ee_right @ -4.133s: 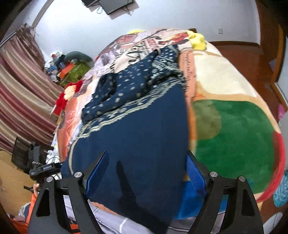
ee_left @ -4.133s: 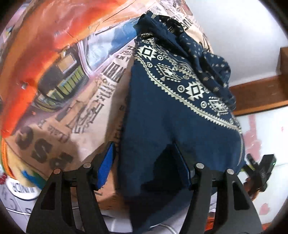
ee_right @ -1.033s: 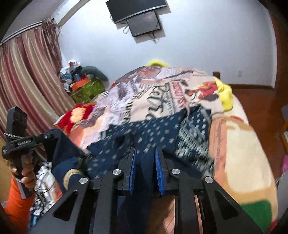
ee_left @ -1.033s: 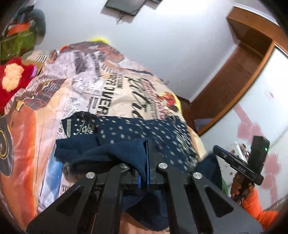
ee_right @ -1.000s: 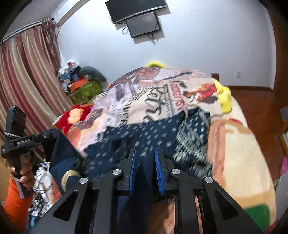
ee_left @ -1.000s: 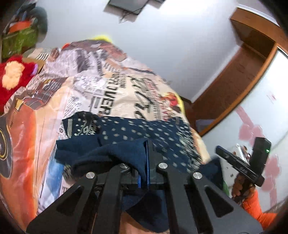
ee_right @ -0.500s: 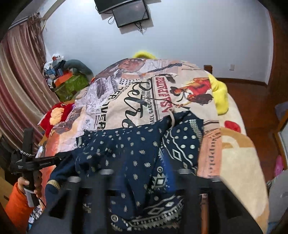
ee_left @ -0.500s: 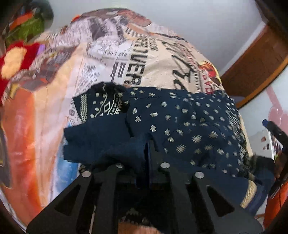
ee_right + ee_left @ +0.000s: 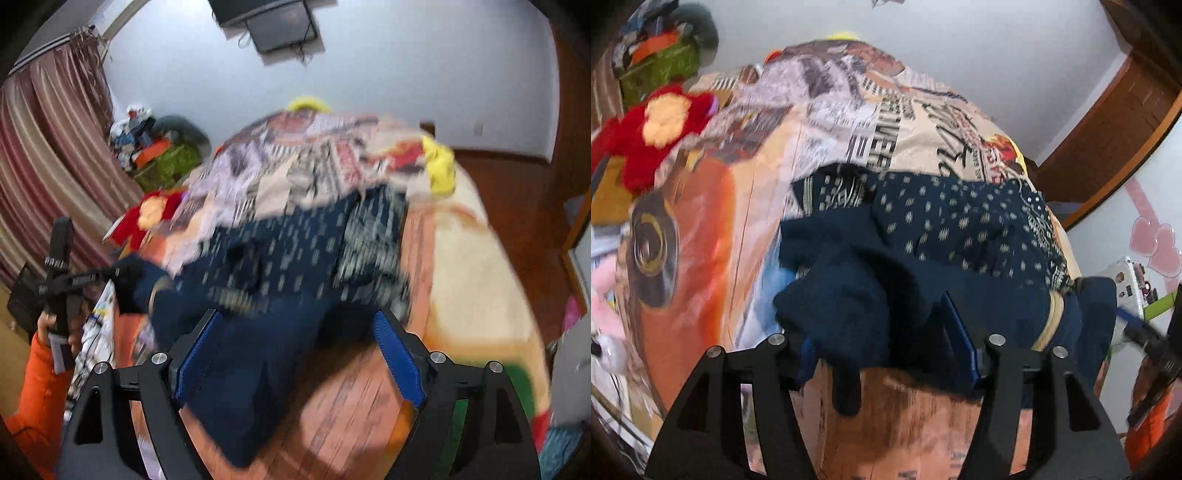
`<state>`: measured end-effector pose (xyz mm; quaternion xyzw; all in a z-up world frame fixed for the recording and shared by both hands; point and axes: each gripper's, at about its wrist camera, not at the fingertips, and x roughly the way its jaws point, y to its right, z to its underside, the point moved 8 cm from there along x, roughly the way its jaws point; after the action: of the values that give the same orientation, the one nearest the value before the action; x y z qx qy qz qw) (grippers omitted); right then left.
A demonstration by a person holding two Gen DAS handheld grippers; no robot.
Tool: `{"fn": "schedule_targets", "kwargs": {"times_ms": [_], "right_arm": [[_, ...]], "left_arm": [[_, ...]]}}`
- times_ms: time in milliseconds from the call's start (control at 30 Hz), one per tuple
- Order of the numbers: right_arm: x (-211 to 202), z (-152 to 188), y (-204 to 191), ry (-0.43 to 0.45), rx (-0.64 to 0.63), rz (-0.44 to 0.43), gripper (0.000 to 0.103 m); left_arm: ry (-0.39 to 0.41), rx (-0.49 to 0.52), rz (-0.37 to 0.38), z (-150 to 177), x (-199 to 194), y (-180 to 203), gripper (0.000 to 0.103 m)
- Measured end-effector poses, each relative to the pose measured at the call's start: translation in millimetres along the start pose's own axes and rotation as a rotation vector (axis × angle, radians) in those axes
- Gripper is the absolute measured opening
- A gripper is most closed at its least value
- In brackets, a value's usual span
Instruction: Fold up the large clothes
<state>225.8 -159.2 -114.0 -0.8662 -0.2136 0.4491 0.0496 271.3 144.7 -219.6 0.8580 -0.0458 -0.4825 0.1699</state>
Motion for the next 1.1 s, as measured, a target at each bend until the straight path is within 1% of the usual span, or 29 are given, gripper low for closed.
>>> {"fn": "schedule_targets", "kwargs": {"times_ms": [67,133,200,233,300,367,433,467,500,567,633,733,833,967,1100], "right_arm": [[6.0,27.6,-4.6,-0.051,-0.001,-0.020,0.082],[14.0,47.1,-9.2,-0.086,-0.004,-0.038,0.082],[26.5,64.7,-14.5,-0.133,0.008,-0.058,0.076],[30.5,69.4,-16.7,-0.138,0.011,-0.060,0.075],[34.3,69.3,-23.3,-0.108,-0.007,-0.053,0.070],[39.5,66.1,-31.7,-0.111,-0.008,-0.087,0.058],[45.6,64.3,-38.6,-0.124,0.009,-0.127,0.052],[51.1,64.2,-43.3,-0.135,0.006,-0.144,0.046],[54.6,63.9,-46.6,-0.136,-0.003,-0.147,0.043],[61.4,63.2,-53.0,-0.133,-0.025,-0.143,0.030],[67.4,60.5,-57.4,-0.130,-0.032,-0.152,0.023],[69.5,52.9,-64.6,-0.116,-0.050,-0.171,0.022],[62.5,39.0,-69.2,-0.068,-0.079,-0.171,0.022],[52.2,10.0,-64.2,0.003,-0.071,-0.178,0.022],[51.7,-23.5,-48.8,0.062,-0.049,-0.154,0.022]], "left_arm": [[-0.020,-0.015,0.009,12.1,3.6,-3.6,0.060],[-0.039,-0.017,0.021,25.0,8.5,-3.3,0.060],[-0.059,-0.014,0.044,38.2,13.5,-0.4,0.060],[-0.069,-0.016,0.056,45.1,15.7,0.7,0.060],[-0.080,-0.019,0.074,59.2,18.8,2.3,0.060],[-0.095,-0.023,0.096,74.2,21.8,3.8,0.060],[-0.114,-0.019,0.124,88.1,24.1,8.4,0.060],[-0.126,-0.009,0.143,96.9,26.2,13.1,0.060],[-0.135,0.001,0.152,102.3,28.3,17.3,0.060],[-0.152,0.023,0.168,113.5,34.1,27.1,0.060],[-0.174,0.037,0.168,119.5,41.4,35.7,0.060],[-0.178,0.051,0.182,117.0,48.3,52.2,0.060],[-0.145,0.082,0.209,101.2,46.6,77.2,0.060],[-0.064,0.142,0.175,64.3,39.7,103.2,0.060],[-0.016,0.164,0.134,27.3,40.4,112.5,0.060]]}}
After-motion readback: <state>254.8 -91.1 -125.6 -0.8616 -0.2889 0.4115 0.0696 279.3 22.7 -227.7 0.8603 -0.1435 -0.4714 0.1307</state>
